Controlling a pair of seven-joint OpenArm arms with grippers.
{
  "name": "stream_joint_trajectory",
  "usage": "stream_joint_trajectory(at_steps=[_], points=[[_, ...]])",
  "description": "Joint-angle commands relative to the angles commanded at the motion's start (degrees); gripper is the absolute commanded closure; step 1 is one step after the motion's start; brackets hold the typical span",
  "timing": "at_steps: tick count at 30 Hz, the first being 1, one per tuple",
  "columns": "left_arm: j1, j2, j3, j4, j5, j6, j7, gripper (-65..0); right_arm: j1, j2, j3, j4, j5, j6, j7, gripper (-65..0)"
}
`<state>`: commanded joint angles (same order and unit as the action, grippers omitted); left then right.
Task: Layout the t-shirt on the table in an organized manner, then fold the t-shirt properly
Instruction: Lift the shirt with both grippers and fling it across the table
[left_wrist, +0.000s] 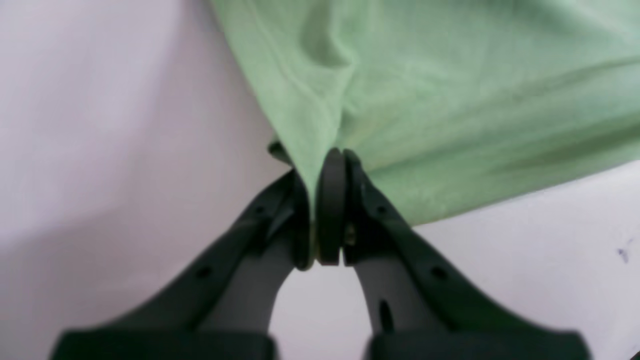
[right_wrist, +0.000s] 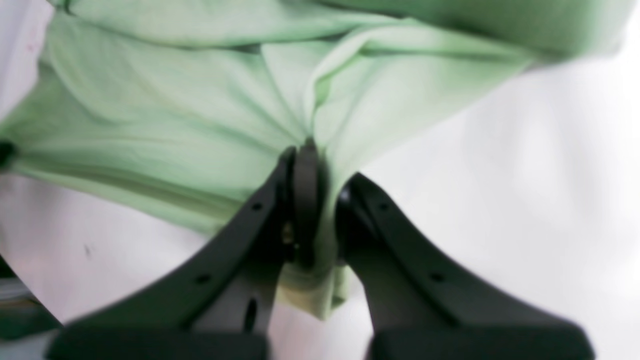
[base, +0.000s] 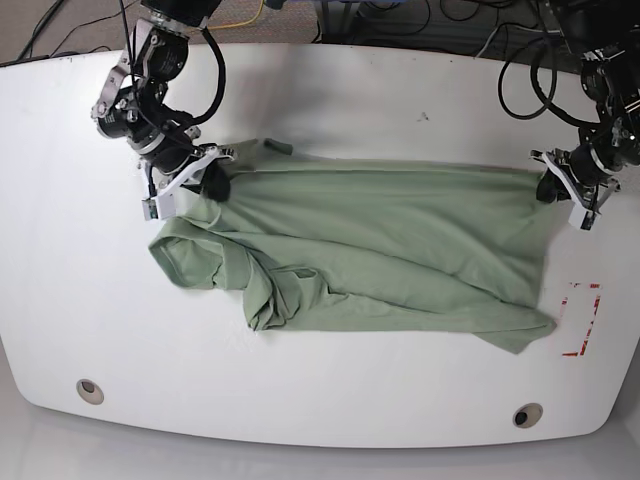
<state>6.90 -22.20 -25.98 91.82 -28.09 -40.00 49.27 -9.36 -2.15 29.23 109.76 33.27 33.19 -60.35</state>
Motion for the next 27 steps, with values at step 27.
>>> stream_joint_trajectory(at_steps=[27], points=[[-41.23, 0.18, 2.81, 19.96, 0.26, 0.00, 20.57, 0.0, 25.85, 18.11, -2.11, -8.35, 9.14, 6.81, -4.22, -1.6]])
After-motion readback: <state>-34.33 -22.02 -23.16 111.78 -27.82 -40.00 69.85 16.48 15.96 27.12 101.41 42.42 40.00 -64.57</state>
